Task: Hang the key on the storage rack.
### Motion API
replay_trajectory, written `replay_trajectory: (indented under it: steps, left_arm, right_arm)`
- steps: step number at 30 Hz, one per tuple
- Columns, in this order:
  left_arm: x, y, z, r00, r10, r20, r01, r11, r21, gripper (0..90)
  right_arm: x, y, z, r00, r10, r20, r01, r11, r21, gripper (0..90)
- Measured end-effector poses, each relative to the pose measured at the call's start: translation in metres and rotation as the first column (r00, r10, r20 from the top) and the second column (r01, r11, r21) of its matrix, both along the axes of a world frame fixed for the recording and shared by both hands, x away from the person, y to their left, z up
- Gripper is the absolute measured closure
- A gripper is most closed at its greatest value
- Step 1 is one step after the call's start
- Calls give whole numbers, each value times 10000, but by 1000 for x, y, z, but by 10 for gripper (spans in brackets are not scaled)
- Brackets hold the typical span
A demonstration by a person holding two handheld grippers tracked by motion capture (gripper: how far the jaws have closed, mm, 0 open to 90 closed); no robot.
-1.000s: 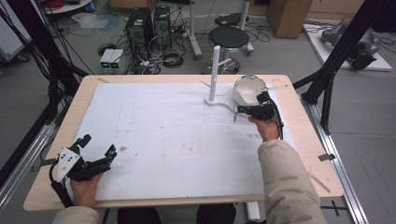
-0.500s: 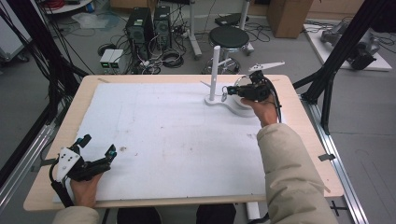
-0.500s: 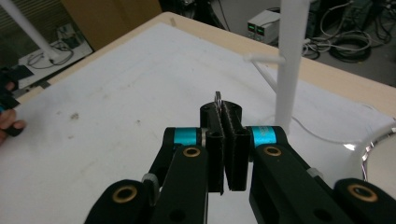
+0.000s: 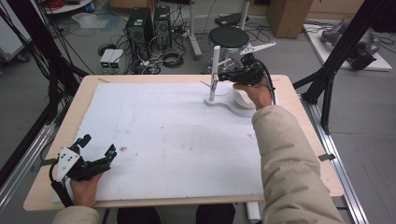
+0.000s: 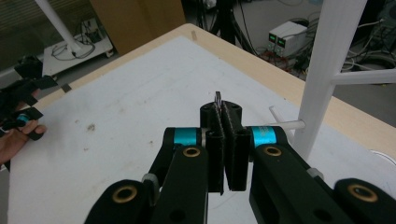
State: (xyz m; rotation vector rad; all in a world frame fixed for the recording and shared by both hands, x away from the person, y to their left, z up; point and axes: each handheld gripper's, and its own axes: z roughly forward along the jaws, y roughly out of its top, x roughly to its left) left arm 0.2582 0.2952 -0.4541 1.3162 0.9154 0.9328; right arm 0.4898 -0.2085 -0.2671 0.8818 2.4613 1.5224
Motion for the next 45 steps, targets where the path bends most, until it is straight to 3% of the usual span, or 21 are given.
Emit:
replay_trajectory:
  steps: [9, 23, 45]
  left_arm:
    - [0, 0, 0, 10000, 14, -17, -14, 10000, -12, 31]
    - [0, -1, 0, 10000, 20, 20, -20, 10000, -19, 31]
    - [0, 0, 0, 10000, 10, 8, -10, 10000, 67, 31]
  right_arm:
    - [13, 8, -13, 9987, -192, -471, 176, 9992, -350, 888]
    - [24, 10, -24, 9965, -527, -654, 483, 9966, -672, 888]
    - [36, 4, -34, 9926, -945, -757, 902, 9942, -577, 887]
